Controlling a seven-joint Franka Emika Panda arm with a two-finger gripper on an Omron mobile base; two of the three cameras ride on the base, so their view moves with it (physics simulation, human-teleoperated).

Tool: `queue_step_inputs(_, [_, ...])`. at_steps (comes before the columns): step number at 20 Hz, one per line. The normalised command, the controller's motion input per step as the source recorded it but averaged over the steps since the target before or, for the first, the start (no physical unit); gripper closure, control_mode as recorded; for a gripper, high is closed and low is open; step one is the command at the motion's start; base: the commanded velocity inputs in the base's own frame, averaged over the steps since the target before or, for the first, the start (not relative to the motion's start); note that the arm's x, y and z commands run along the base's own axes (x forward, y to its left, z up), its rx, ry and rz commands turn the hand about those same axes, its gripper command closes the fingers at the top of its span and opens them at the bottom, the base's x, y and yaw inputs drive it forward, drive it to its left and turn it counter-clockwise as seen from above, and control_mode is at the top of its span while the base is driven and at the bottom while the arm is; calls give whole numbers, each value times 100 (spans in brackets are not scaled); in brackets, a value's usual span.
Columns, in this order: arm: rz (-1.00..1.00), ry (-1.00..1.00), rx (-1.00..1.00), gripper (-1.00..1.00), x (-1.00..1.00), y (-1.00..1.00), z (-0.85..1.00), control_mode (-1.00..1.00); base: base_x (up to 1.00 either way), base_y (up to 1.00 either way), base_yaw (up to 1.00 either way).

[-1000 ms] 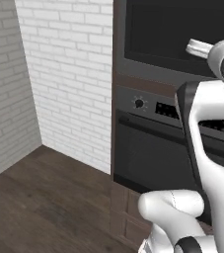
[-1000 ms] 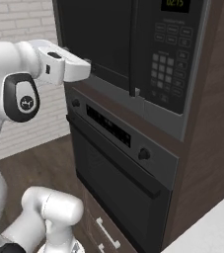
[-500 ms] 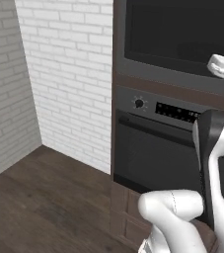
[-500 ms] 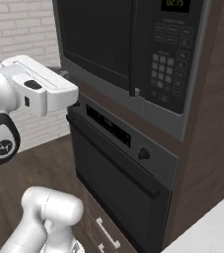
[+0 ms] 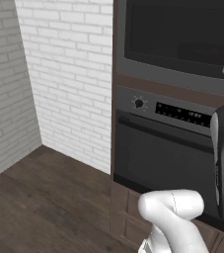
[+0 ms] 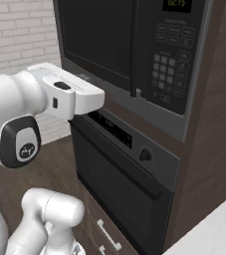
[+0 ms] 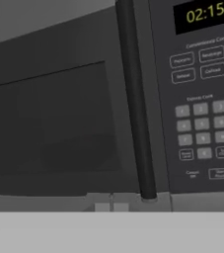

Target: Pick the onion from the sink and place it in the bowl. Then pick the bowl and place it in the microwave. Then close the microwave door and press the start button.

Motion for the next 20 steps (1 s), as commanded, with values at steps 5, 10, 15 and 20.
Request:
queue_step_inputs(5, [-5, 0, 0, 100, 0, -41, 0, -100, 0, 0, 0])
queue_step_inputs(10, [-12, 2, 0, 100, 0, -26, 0, -100, 0, 0, 0])
queue_step_inputs(15, [-16, 0, 0, 100, 0, -18, -1, -100, 0, 0, 0])
queue_step_inputs(20, [-5, 0, 0, 100, 0, -28, -1, -100, 0, 0, 0])
